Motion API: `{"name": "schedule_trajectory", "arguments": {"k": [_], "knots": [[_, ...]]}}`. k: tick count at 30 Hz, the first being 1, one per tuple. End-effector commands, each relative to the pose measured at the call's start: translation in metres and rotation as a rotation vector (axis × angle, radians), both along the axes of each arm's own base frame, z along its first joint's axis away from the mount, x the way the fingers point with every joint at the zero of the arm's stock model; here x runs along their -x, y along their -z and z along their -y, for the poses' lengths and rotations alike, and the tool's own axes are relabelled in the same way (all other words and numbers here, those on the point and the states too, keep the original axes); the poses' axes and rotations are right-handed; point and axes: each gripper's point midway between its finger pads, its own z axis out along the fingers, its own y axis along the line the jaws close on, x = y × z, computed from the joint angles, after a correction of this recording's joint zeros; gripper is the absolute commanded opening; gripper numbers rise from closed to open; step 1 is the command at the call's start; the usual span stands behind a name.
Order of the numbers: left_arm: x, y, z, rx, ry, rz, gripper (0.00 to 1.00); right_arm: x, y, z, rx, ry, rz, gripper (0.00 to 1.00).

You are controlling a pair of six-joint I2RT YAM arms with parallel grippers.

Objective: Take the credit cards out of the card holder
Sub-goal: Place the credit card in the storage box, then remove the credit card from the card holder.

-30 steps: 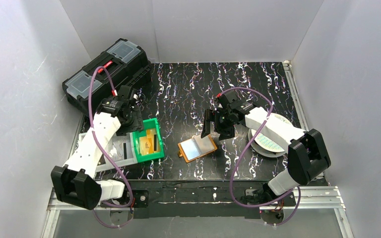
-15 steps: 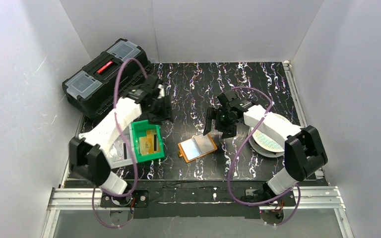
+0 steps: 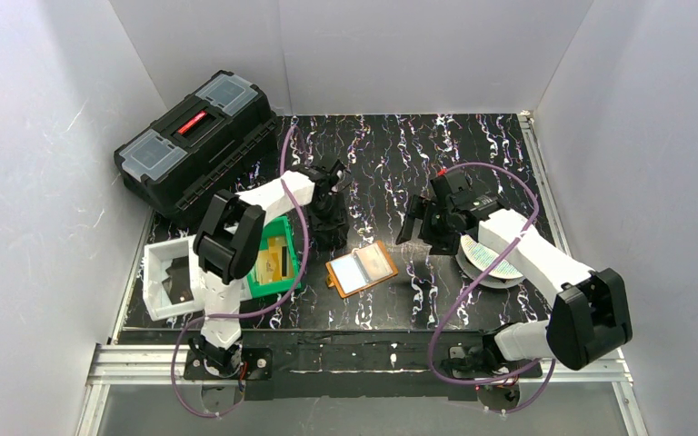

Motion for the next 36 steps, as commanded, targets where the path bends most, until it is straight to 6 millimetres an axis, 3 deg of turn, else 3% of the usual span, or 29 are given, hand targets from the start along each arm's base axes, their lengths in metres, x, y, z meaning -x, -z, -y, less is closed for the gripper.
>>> {"name": "schedule_trajectory", "arguments": {"k": [1,9,20,28,33,36], "knots": [[-0.004,-0.009,0.025,0.035,0.022,0.039,0.51,0.002,-0.007,0.011,0.007,0.022,0.033,0.98],[0.021,0.019,0.048,0.012,0.092,-0.021,0.5,0.004,-0.009,0.015,0.006,0.017,0.041,0.98],[0.066,0.019,0.084,0.069,0.223,-0.075,0.45,0.01,-0.005,0.019,0.002,0.024,0.041,0.98],[0.08,0.003,0.104,0.126,0.285,-0.066,0.45,0.015,-0.002,0.019,-0.007,0.026,0.035,0.98],[0.072,-0.018,0.112,0.158,0.297,-0.015,0.46,0.016,-0.001,0.02,-0.008,0.027,0.034,0.98],[0.057,-0.04,0.112,0.148,0.295,0.057,0.49,0.017,0.001,0.019,-0.012,0.022,0.028,0.98]]}}
